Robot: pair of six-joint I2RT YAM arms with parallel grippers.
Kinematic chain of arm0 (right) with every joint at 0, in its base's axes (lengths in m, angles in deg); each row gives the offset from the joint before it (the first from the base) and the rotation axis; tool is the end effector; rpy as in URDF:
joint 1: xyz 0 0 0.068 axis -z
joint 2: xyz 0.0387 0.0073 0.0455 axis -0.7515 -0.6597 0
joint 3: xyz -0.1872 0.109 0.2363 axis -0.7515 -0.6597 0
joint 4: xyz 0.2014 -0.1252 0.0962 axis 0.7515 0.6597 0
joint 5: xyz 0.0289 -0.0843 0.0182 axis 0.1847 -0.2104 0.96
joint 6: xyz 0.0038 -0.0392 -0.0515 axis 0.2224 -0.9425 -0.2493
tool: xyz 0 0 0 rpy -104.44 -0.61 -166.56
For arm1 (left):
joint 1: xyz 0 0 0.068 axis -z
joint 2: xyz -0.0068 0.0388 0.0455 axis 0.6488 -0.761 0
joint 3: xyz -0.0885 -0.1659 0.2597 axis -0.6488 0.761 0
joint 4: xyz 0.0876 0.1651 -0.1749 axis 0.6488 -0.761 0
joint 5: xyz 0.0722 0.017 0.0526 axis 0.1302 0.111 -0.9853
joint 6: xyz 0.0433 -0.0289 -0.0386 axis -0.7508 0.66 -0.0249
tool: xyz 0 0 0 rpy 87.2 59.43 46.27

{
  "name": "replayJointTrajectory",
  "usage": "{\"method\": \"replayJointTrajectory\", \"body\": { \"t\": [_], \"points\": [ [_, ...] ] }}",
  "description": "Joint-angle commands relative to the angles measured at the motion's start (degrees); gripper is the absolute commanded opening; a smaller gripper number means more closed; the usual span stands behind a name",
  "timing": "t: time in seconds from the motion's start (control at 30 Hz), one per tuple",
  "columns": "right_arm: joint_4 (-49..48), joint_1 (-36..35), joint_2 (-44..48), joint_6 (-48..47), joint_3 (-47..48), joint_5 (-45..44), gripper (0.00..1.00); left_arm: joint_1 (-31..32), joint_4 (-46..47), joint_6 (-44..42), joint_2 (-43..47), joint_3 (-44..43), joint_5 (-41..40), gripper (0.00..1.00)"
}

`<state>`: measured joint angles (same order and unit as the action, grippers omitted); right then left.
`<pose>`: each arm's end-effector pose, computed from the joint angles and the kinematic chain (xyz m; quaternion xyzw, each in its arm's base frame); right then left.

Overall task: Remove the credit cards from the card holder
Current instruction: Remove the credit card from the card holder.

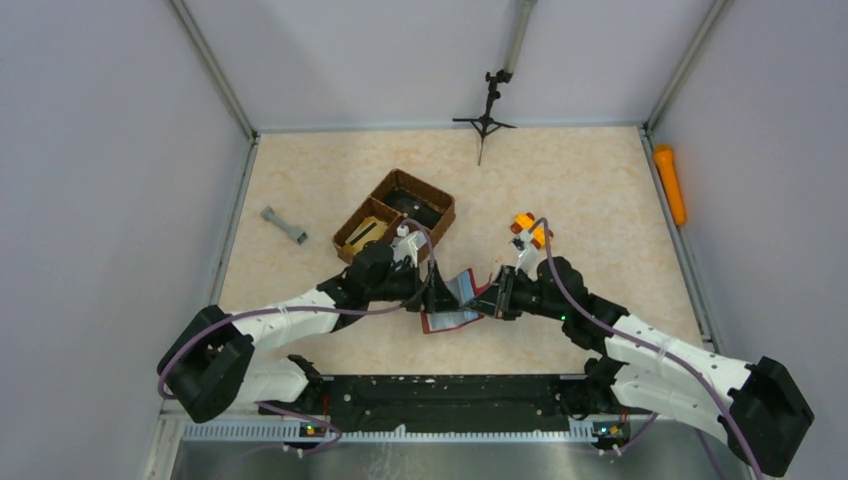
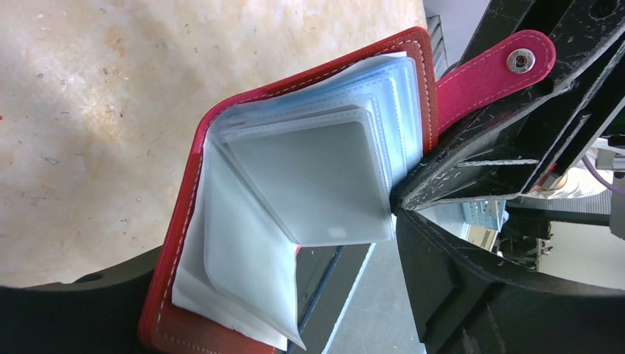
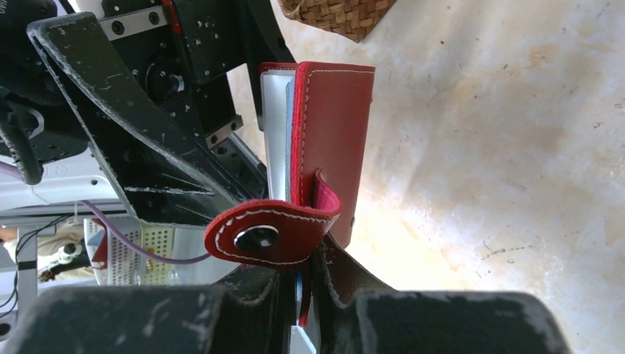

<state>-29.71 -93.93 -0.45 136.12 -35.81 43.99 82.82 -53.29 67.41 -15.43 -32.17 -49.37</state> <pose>0.1088 0.1305 0.2473 -0.0250 0.8275 0.4942 0.2654 0.1603 -0.1828 0.2405 0.1154 0.8225 -0.5221 0.1937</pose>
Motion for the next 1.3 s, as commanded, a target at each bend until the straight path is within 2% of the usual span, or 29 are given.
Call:
{"method": "replayJointTrajectory", "body": {
  "t": [0.0,0.2,0.4,0.57,0.6,0.63,0.9,1.03,1.27],
  "points": [
    [-4.1,-0.3,-0.3,-0.7,4.0,1.8,0.00,0.2,4.8,0.5,-0.5,-1.7,1.6,0.84],
    [-4.2,-0.7,0.0,-1.2,4.3,2.2,0.00,0.2,4.4,1.0,-2.6,-2.1,0.9,0.78],
    [-2.9,-0.8,0.6,-2.1,4.6,1.6,0.00,0.2,-2.6,-0.5,-4.4,-4.4,-2.3,0.70],
    [0.8,-0.9,1.5,-4.3,5.9,-0.4,0.00,0.0,-7.8,-1.9,-6.4,-5.9,-4.7,0.53],
    [2.1,-0.9,1.8,-4.9,6.2,-1.2,0.00,2.7,-8.1,-2.0,-6.5,-5.9,-4.9,0.50],
    [3.3,-0.8,2.0,-5.4,6.6,-2.2,0.00,0.3,-8.4,-2.0,-6.8,-5.9,-5.1,0.49],
    [11.5,-0.9,3.5,-8.8,8.4,-7.7,0.00,-0.4,-9.2,-3.0,-7.8,-5.3,-5.5,0.47],
    [6.7,-0.9,3.2,-6.2,6.0,-5.1,0.00,-0.4,-3.6,-1.8,-9.3,-4.2,-2.4,0.44],
    [-4.9,-0.9,1.1,0.3,-1.1,-1.4,0.00,-0.5,0.4,-1.2,-12.4,-3.5,-0.7,0.40]
  ]
}}
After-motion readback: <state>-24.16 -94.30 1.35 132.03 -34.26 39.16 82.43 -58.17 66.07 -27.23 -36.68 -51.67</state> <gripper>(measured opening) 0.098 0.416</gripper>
